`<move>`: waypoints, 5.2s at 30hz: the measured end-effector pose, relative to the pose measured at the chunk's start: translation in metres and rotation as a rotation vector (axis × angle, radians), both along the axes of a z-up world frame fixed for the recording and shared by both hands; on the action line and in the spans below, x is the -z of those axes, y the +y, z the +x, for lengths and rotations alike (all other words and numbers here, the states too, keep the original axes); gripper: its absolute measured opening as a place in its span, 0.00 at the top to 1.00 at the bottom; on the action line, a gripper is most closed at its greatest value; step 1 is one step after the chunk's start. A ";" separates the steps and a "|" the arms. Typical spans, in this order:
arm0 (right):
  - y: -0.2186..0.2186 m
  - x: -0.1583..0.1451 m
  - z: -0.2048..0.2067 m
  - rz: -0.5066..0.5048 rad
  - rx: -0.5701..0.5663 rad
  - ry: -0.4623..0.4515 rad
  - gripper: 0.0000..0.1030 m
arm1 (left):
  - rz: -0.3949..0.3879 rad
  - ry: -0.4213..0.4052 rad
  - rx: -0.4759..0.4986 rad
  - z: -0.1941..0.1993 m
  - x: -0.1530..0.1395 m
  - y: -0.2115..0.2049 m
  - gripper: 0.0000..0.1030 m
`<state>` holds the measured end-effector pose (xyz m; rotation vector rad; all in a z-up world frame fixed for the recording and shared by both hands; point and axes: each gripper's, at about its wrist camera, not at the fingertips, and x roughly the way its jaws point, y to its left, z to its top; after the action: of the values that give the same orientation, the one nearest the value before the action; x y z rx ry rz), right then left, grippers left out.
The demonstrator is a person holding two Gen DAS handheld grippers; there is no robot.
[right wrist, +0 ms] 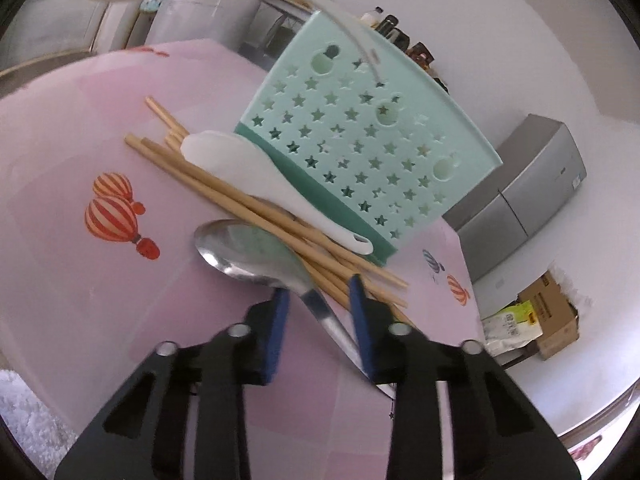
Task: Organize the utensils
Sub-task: 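Grasp the silver spoon with the right gripper while the left gripper lifts the ladle, then carry the ladle with the left gripper while the right gripper carries the spoon toward the holder, then lower the ladle into the holder and open the left gripper while the right drops the spoon in, then grasp the white rice paddle beside the holder with the right gripper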
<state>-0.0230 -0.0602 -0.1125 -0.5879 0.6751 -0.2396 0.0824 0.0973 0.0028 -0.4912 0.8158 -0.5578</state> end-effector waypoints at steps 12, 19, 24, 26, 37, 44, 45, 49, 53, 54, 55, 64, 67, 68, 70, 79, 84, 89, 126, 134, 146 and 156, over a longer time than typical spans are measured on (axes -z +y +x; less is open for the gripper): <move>-0.008 -0.004 -0.027 -0.066 0.018 -0.029 0.93 | 0.011 -0.028 -0.022 0.000 -0.005 0.003 0.95; -0.030 -0.035 -0.043 0.035 0.054 -0.119 0.96 | -0.007 -0.113 -0.030 -0.005 -0.027 0.007 0.95; -0.047 -0.058 -0.048 0.131 0.076 -0.183 0.96 | 0.010 -0.241 -0.042 -0.006 -0.061 0.005 0.95; -0.054 -0.068 -0.050 0.168 0.087 -0.212 0.96 | 0.047 -0.297 -0.051 -0.005 -0.076 0.002 0.95; -0.078 -0.096 -0.053 0.246 0.108 -0.312 0.96 | 0.627 -0.634 -0.006 0.003 -0.140 -0.074 0.95; -0.090 -0.103 -0.055 0.275 0.119 -0.353 0.96 | 0.946 -0.724 0.118 0.013 -0.146 -0.125 0.95; -0.092 -0.104 -0.055 0.282 0.121 -0.357 0.96 | 0.980 -0.733 0.132 0.014 -0.146 -0.131 0.95; -0.106 -0.112 -0.053 0.330 0.121 -0.375 0.96 | 1.058 -0.723 0.210 0.017 -0.140 -0.148 0.95; -0.121 -0.123 -0.050 0.403 0.113 -0.402 0.96 | 1.128 -0.707 0.247 0.021 -0.130 -0.161 0.95; -0.123 -0.126 -0.050 0.416 0.109 -0.408 0.96 | 1.140 -0.688 0.256 0.026 -0.128 -0.163 0.95; -0.127 -0.130 -0.049 0.445 0.101 -0.419 0.96 | 1.147 -0.675 0.264 0.027 -0.126 -0.164 0.95; -0.176 -0.174 -0.036 0.793 -0.044 -0.538 0.96 | 1.090 -0.549 0.335 0.055 -0.113 -0.180 0.94; -0.190 -0.185 -0.025 0.866 -0.100 -0.574 0.96 | 1.051 -0.494 0.335 0.065 -0.109 -0.182 0.92; -0.194 -0.187 -0.021 0.886 -0.115 -0.580 0.96 | 1.026 -0.472 0.335 0.069 -0.108 -0.181 0.91; -0.201 -0.190 -0.010 0.929 -0.143 -0.590 0.96 | 0.987 -0.444 0.328 0.074 -0.107 -0.179 0.84; -0.222 -0.181 0.048 1.120 -0.264 -0.587 0.96 | 0.761 -0.357 0.271 0.087 -0.093 -0.166 0.71; -0.225 -0.159 0.079 1.129 -0.264 -0.539 0.96 | 0.678 -0.348 0.242 0.091 -0.089 -0.161 0.71; -0.224 -0.115 0.097 1.149 -0.229 -0.446 0.95 | 0.610 -0.356 0.224 0.089 -0.088 -0.155 0.70; -0.169 -0.044 -0.042 0.956 0.078 -0.245 0.50 | 0.381 -0.232 0.176 0.023 -0.034 -0.100 0.59; -0.140 -0.035 -0.039 0.907 0.039 -0.182 0.50 | 0.403 -0.149 0.173 0.020 0.006 -0.100 0.59; -0.103 -0.054 0.011 0.672 -0.078 -0.142 0.50 | 0.456 -0.084 0.123 0.034 0.032 -0.094 0.78; -0.082 -0.030 0.063 0.552 -0.118 0.018 0.55 | 0.441 -0.047 0.127 0.046 0.047 -0.099 0.88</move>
<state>0.0398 -0.1427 -0.0824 -0.0996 0.6851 0.0659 0.1282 -0.0012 -0.0446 -0.0213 0.8983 -0.4852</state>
